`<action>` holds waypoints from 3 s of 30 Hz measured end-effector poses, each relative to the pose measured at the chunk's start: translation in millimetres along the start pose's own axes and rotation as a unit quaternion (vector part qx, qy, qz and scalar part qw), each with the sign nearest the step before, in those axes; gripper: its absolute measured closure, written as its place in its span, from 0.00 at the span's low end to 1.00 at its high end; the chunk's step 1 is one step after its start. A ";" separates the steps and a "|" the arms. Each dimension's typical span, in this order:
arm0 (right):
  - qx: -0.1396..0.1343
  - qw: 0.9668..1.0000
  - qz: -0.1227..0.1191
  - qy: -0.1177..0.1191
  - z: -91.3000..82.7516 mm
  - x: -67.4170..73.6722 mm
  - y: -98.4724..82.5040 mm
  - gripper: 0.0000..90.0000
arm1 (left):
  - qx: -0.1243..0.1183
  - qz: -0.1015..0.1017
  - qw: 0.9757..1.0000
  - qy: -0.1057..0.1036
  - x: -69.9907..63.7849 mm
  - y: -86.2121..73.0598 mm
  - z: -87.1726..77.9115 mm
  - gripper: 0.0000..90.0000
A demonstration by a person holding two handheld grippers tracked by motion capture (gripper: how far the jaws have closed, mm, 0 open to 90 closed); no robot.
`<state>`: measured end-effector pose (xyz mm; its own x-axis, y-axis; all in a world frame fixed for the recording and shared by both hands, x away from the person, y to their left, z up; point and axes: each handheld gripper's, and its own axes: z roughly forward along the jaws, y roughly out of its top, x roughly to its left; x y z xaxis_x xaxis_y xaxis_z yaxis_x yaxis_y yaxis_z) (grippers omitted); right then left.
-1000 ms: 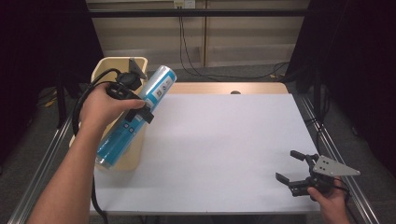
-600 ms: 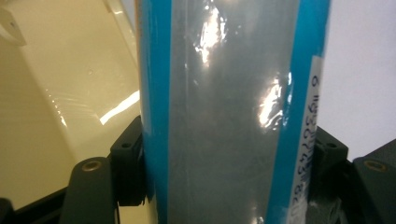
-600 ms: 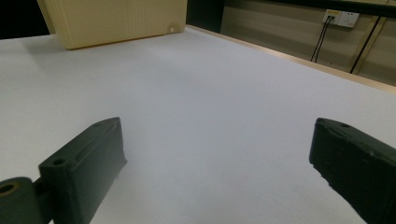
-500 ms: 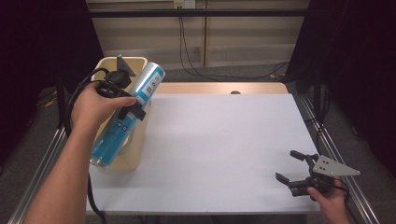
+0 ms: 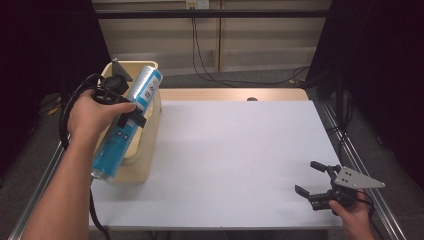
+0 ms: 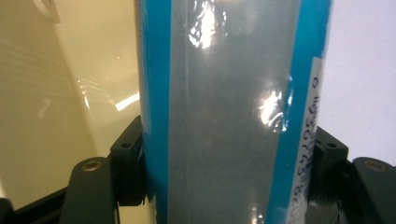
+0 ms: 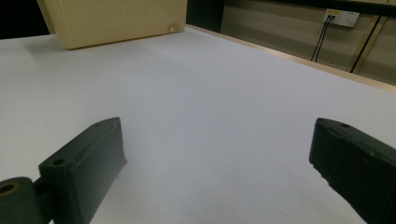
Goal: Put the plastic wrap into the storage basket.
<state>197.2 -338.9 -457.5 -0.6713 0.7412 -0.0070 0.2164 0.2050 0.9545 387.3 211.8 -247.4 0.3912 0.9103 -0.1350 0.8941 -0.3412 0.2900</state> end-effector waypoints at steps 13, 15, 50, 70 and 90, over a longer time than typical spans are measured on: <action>0.000 1.000 0.000 0.001 0.6 0.0 -0.3 0.03 | -0.006 -0.033 0.999 0.012 15.5 -2.3 7.0 0.36; 0.001 1.000 0.000 0.002 0.9 0.3 -0.2 0.03 | -0.006 -0.044 0.999 0.017 17.0 -2.4 9.3 0.36; 0.001 1.000 -0.003 0.003 1.7 0.9 0.0 0.03 | 0.019 -0.102 0.994 0.043 36.8 -9.7 33.2 0.34; 0.001 1.000 -0.006 0.002 0.9 0.6 0.8 0.03 | -0.034 -0.045 0.998 -0.021 -12.9 11.7 14.1 0.25; 0.002 1.000 -0.008 0.003 -0.2 1.4 0.9 0.03 | -0.025 0.021 0.996 -0.079 -68.4 13.4 61.6 0.19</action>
<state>196.3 -337.7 -456.6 -0.6794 0.7335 -0.0194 0.2089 0.2187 0.9532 385.9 130.5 -292.7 0.4614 0.8456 -0.2686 0.8658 -0.3632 0.3442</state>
